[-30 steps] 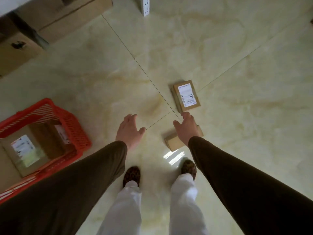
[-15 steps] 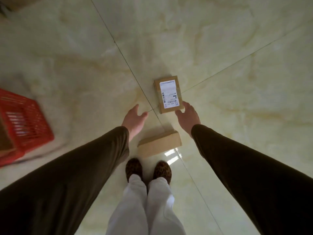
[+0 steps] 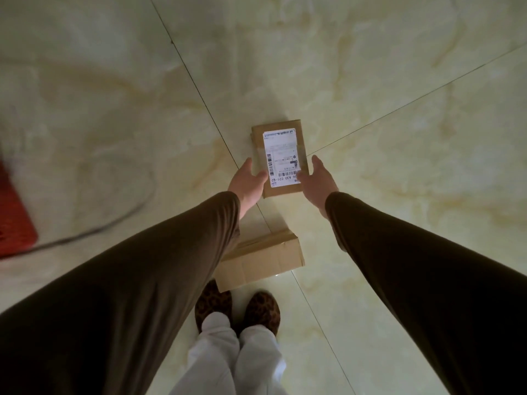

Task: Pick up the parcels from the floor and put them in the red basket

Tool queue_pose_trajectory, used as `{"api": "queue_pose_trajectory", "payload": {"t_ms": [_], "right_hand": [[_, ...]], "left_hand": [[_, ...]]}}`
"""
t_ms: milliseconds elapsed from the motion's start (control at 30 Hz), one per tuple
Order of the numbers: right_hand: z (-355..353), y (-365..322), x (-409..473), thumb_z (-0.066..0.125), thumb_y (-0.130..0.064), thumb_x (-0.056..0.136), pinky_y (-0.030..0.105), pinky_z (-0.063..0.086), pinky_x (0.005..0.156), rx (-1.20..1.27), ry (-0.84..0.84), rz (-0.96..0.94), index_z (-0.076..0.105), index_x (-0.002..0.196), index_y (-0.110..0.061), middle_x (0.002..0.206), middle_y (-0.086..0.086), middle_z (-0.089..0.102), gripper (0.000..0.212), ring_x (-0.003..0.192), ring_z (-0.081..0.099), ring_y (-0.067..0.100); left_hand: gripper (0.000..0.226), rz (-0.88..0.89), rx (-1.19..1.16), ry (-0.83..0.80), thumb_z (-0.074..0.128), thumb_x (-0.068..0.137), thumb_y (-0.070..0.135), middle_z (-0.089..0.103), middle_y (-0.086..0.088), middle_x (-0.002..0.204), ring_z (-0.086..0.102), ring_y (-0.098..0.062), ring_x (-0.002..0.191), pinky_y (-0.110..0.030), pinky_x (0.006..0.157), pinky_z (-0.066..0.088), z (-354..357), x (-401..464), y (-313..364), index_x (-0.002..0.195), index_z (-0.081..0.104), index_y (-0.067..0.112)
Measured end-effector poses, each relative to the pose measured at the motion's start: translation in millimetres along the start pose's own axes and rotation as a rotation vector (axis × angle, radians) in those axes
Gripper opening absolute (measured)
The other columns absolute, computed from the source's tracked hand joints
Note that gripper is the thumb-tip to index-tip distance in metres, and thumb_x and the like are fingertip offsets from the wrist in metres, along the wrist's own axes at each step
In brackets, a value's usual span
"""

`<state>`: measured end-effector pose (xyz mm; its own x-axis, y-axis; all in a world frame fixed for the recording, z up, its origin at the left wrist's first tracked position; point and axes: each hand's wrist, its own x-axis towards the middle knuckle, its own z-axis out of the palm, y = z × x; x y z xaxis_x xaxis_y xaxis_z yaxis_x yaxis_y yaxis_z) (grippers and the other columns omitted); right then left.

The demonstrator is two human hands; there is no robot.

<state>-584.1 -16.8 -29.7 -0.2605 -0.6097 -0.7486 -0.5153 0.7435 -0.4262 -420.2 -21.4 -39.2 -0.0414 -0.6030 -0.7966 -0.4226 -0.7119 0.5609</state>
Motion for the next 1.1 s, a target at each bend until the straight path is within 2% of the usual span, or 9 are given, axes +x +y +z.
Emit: {"api": "queue_pose_trajectory", "payload": {"t_ms": [100, 233, 300, 467, 567, 667, 900, 1033, 1100], "right_hand": [[3, 2, 3, 0.047, -0.016, 0.103, 0.033, 0.043, 0.095, 0.016, -0.050, 0.012, 0.027, 0.155, -0.011, 0.154, 0.009, 0.049, 0.056, 0.134, 0.053, 0.032], [6, 5, -1, 0.055, -0.021, 0.101, 0.046, 0.038, 0.114, 0.034, -0.069, 0.087, 0.007, 0.162, -0.013, 0.160, 0.008, 0.042, 0.078, 0.141, 0.046, 0.034], [10, 11, -7, 0.060, -0.023, 0.099, 0.046, 0.038, 0.114, 0.048, -0.110, 0.132, 0.007, 0.161, -0.010, 0.157, 0.010, 0.044, 0.083, 0.140, 0.047, 0.035], [29, 34, -36, 0.062, -0.034, 0.099, 0.039, 0.039, 0.110, -0.008, -0.263, 0.346, -0.004, 0.161, -0.006, 0.161, 0.021, 0.033, 0.096, 0.144, 0.039, 0.037], [43, 50, -50, 0.057, -0.031, 0.102, 0.034, 0.040, 0.089, -0.096, -0.355, 0.384, 0.027, 0.154, 0.003, 0.150, 0.022, 0.047, 0.069, 0.134, 0.049, 0.034], [55, 61, -60, 0.052, -0.022, 0.104, 0.037, 0.043, 0.093, -0.142, -0.386, 0.367, 0.045, 0.146, 0.004, 0.148, 0.023, 0.050, 0.050, 0.134, 0.049, 0.037], [43, 30, -96, 0.048, -0.022, 0.104, 0.044, 0.044, 0.106, -0.062, -0.296, 0.265, 0.052, 0.140, 0.003, 0.141, 0.026, 0.054, 0.045, 0.131, 0.052, 0.040], [29, -12, -133, 0.049, -0.025, 0.102, 0.037, 0.043, 0.095, 0.025, -0.250, 0.187, 0.050, 0.141, -0.004, 0.131, 0.013, 0.057, 0.045, 0.112, 0.053, 0.027], [25, -38, -154, 0.052, -0.028, 0.100, 0.038, 0.043, 0.094, 0.057, -0.229, 0.134, 0.048, 0.143, -0.007, 0.133, 0.011, 0.058, 0.048, 0.112, 0.053, 0.026]], "left_hand": [[0.065, 0.008, 0.019, -0.009, 0.046, 0.106, 0.033, 0.024, 0.000, 0.167, 0.052, -0.002, 0.108, -0.008, 0.061, 0.033, 0, 6, -4, 0.162, 0.015, 0.024], [0.066, -0.015, 0.060, 0.011, 0.047, 0.105, 0.036, 0.022, -0.002, 0.167, 0.040, -0.019, 0.142, -0.029, 0.111, 0.035, -8, -2, -13, 0.162, 0.016, 0.023], [0.069, -0.058, 0.092, 0.001, 0.049, 0.104, 0.037, 0.022, -0.002, 0.167, 0.030, -0.024, 0.149, -0.036, 0.117, 0.027, -14, -9, -26, 0.162, 0.015, 0.023], [0.077, -0.330, 0.139, -0.085, 0.055, 0.103, 0.030, 0.018, -0.010, 0.168, 0.027, -0.032, 0.150, -0.044, 0.118, 0.027, -25, -40, -84, 0.163, 0.007, 0.020], [0.075, -0.469, 0.194, -0.121, 0.053, 0.104, 0.035, 0.022, -0.013, 0.166, 0.031, -0.035, 0.148, -0.046, 0.116, 0.032, -21, -55, -116, 0.162, 0.010, 0.016], [0.076, -0.531, 0.143, -0.120, 0.054, 0.102, 0.036, 0.025, -0.014, 0.164, 0.036, -0.037, 0.143, -0.048, 0.108, 0.043, -15, -63, -132, 0.162, 0.013, 0.017], [0.068, -0.411, 0.044, 0.083, 0.057, 0.100, 0.024, 0.041, -0.016, 0.155, 0.049, -0.034, 0.131, -0.036, 0.101, 0.045, -41, -89, -116, 0.159, 0.023, 0.018], [0.066, -0.374, -0.066, 0.184, 0.061, 0.098, 0.027, 0.048, -0.015, 0.148, 0.052, -0.032, 0.127, -0.034, 0.100, 0.045, -86, -131, -87, 0.156, 0.031, 0.014], [0.059, -0.375, -0.147, 0.231, 0.062, 0.097, 0.029, 0.056, -0.013, 0.135, 0.058, -0.028, 0.111, -0.034, 0.086, 0.051, -111, -156, -72, 0.149, 0.040, 0.010]]}}
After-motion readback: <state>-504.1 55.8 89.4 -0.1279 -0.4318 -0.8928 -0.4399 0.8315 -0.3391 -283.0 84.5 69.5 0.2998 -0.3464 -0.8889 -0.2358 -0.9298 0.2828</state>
